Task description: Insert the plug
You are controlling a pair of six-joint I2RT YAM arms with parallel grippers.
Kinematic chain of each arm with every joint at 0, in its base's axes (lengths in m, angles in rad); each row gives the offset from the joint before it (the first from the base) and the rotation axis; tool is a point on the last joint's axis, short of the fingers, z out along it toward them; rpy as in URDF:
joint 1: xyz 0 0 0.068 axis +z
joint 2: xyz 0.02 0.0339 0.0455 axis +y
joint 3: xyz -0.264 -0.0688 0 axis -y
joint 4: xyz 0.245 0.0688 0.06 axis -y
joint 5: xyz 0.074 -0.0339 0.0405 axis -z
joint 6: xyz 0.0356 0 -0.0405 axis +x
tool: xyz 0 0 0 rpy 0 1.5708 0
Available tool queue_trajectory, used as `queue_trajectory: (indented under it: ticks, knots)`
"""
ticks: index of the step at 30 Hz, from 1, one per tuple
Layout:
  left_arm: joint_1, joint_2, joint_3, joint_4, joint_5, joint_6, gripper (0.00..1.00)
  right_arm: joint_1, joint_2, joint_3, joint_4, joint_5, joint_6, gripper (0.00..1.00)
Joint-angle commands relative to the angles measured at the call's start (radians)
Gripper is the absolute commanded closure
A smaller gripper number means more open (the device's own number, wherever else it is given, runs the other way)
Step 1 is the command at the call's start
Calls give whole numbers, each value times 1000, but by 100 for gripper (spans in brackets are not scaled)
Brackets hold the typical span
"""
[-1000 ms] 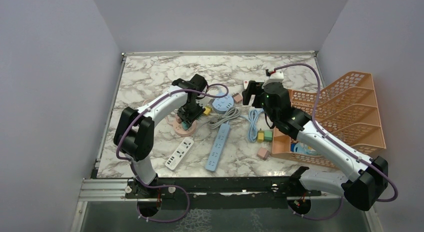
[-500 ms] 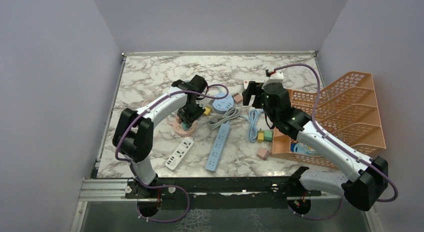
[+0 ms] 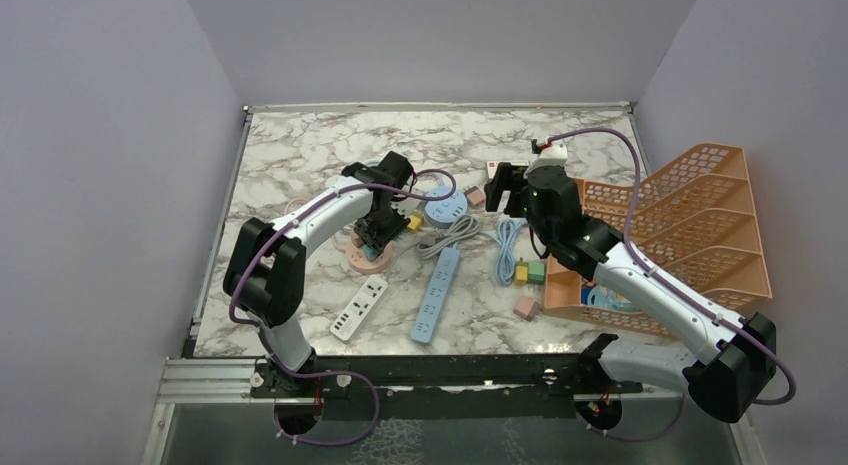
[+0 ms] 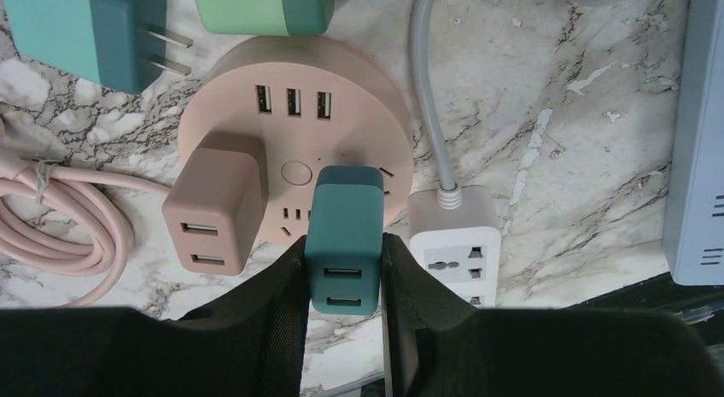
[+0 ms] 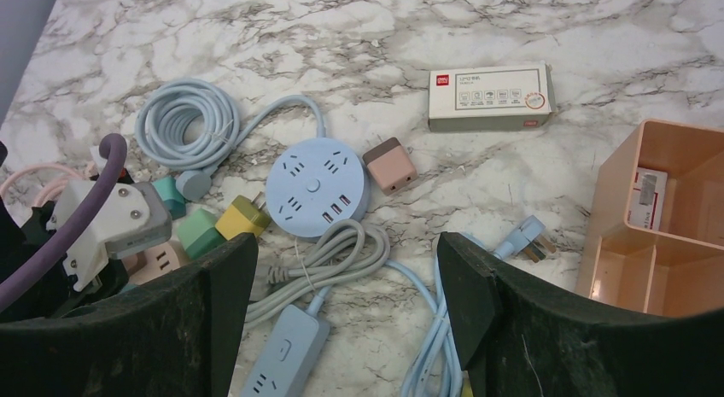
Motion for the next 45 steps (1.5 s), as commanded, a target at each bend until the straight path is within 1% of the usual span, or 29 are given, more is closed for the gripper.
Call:
queue_trajectory:
  ticks: [1, 9, 19, 26, 31, 35, 37, 38, 39, 42, 43, 45]
  knots:
    - [-3, 5, -30, 11, 6, 3, 100, -2, -7, 0, -7, 5, 11, 23]
    - [-2, 31, -81, 29, -16, 7, 100, -2, -4, 2, -1, 7, 3, 23]
    - [-2, 92, -168, 81, 4, 11, 100, -2, -5, 12, 11, 22, -25, 23]
    - [24, 151, -206, 91, 57, 27, 100, -2, 2, 18, 15, 22, -24, 23]
    - [54, 134, -242, 115, 92, 39, 100, -2, 4, 21, 16, 33, -30, 23]
    - [62, 129, -244, 135, 110, 41, 100, -2, 12, 25, 23, 37, -37, 23]
    - [61, 143, -216, 137, 106, 14, 100, -2, 18, 30, 27, 39, -38, 23]
    - [62, 144, -191, 135, 115, -3, 99, -2, 22, 33, 26, 41, -38, 23]
    - [62, 138, -167, 134, 132, -11, 94, -2, 22, 35, 24, 43, -38, 23]
    - [65, 90, -108, 131, 182, -32, 71, -2, 21, 39, 20, 51, -37, 23]
    - [70, 71, -78, 126, 208, -33, 66, -2, 19, 39, 19, 51, -36, 23]
    - [75, 24, -32, 125, 255, -34, 58, -2, 14, 36, 19, 54, -32, 23]
